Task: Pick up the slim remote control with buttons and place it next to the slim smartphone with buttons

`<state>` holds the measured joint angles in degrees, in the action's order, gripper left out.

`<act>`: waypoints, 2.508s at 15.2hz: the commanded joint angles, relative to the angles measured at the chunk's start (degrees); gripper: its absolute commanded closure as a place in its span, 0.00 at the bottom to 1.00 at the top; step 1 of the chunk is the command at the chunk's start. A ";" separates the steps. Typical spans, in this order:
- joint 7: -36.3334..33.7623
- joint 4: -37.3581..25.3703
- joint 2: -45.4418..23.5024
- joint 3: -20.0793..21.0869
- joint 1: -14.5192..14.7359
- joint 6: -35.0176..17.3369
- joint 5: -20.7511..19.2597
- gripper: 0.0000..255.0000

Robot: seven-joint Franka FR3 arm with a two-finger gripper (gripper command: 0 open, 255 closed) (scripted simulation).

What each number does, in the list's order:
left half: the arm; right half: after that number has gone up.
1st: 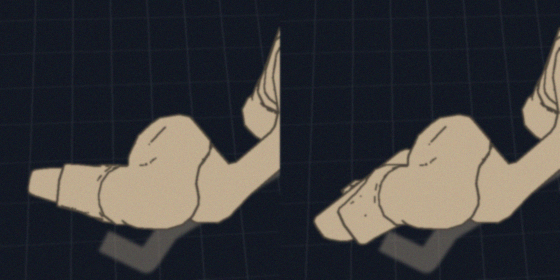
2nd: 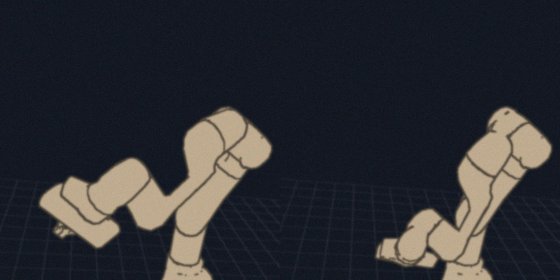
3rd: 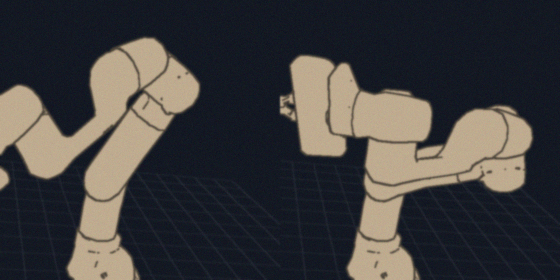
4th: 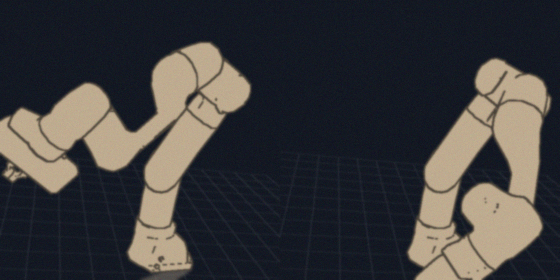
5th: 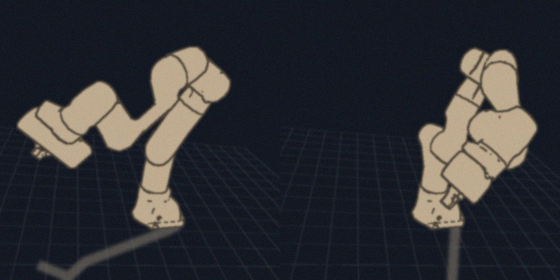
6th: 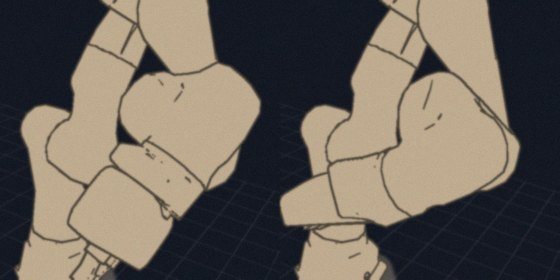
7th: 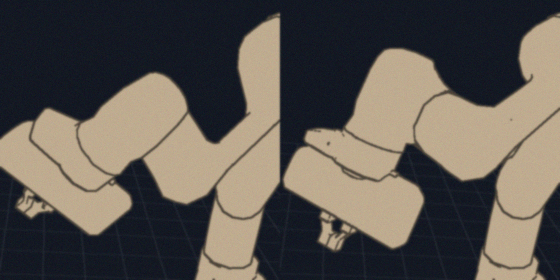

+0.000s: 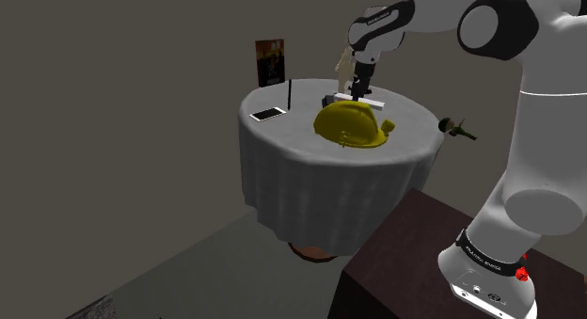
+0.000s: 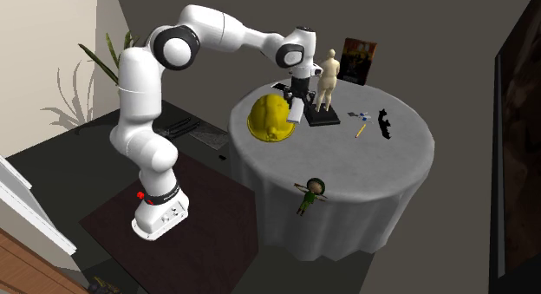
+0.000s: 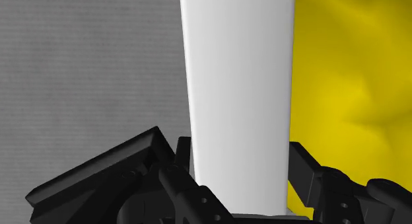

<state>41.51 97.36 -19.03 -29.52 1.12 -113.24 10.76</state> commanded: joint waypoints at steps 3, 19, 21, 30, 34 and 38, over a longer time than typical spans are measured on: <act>-5.57 1.90 1.31 1.89 3.96 -0.79 -0.86 1.00; -23.11 -5.38 -3.60 8.32 14.38 0.73 -0.92 1.00; -22.94 -4.45 -4.04 8.42 14.37 -0.61 -0.69 1.00; -22.06 -0.99 -6.55 8.97 14.17 -6.39 0.55 1.00; -21.73 -0.13 -7.54 9.17 14.08 -8.18 1.03 1.00; -21.73 -0.13 -7.54 9.16 14.08 -8.18 1.04 1.00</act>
<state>19.84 96.51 -25.84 -20.46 15.18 -122.44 11.83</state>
